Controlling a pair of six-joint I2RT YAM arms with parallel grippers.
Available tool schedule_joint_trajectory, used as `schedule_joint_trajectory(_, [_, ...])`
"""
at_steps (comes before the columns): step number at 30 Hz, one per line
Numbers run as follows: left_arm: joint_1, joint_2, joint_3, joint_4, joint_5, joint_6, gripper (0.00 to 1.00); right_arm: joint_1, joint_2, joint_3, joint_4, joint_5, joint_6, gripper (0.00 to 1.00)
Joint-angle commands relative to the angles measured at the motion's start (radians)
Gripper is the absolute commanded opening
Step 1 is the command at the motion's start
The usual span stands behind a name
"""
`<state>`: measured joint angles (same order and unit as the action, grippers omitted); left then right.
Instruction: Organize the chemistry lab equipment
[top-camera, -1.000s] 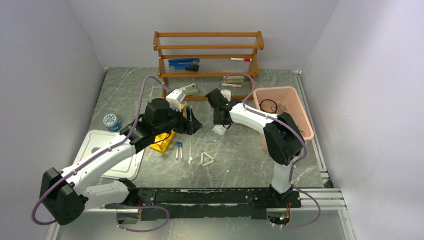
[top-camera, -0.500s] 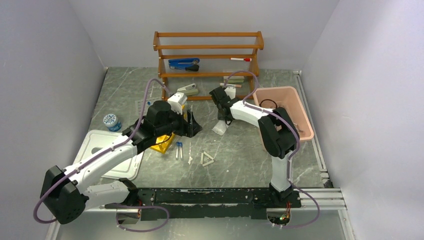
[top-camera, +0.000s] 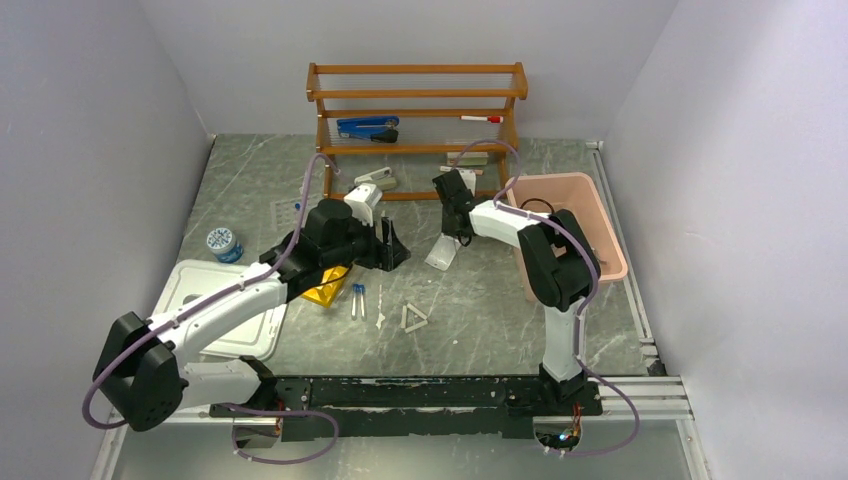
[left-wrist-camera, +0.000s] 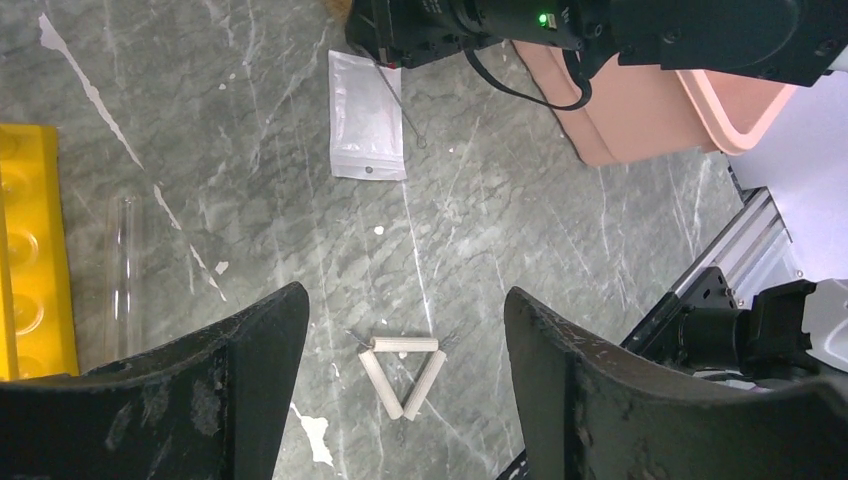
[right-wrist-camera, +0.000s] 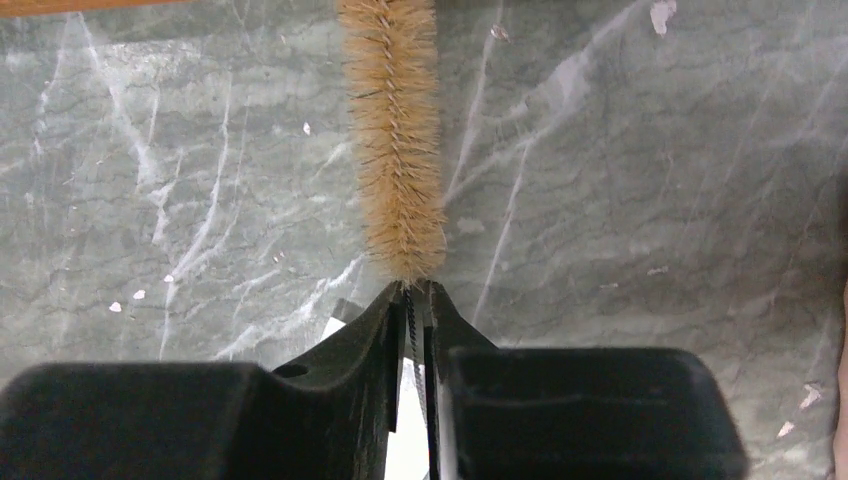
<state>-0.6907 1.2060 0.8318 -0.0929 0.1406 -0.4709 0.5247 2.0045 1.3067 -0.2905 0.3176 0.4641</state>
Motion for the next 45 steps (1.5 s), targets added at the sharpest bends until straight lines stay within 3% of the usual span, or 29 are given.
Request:
schedule_joint_trajectory(1, [0.006,0.041,0.026,0.053,0.021,-0.004,0.75,-0.002,0.038,-0.004,0.031,-0.041,-0.081,0.13])
schedule_joint_trajectory(9, [0.005,0.065,0.048,0.067,0.015,0.001,0.74,-0.002,-0.030,0.031,-0.009,0.014,-0.167,0.00])
schedule_joint_trajectory(18, [0.005,-0.008,0.047,0.015,-0.043,0.050,0.75,-0.003,-0.297,-0.012,-0.072,-0.096,-0.207,0.00])
schedule_joint_trajectory(26, [0.005,-0.068,0.007,0.046,-0.062,0.051,0.76,-0.021,-0.528,0.025,-0.205,-0.027,-0.259,0.00])
schedule_joint_trajectory(31, [0.005,-0.046,0.054,0.031,-0.051,0.081,0.76,-0.149,-0.634,0.024,-0.295,-0.032,-0.340,0.00])
schedule_joint_trajectory(37, [0.005,-0.046,0.048,0.045,-0.023,0.102,0.76,-0.336,-0.738,-0.109,-0.293,-0.075,-0.541,0.00])
schedule_joint_trajectory(40, [0.005,-0.047,0.060,0.007,-0.016,0.124,0.76,-0.367,-0.728,-0.151,-0.285,-0.006,-0.647,0.00])
schedule_joint_trajectory(45, [0.005,-0.041,0.092,-0.059,-0.009,0.162,0.76,-0.491,-0.662,-0.194,-0.287,-0.032,-0.692,0.00])
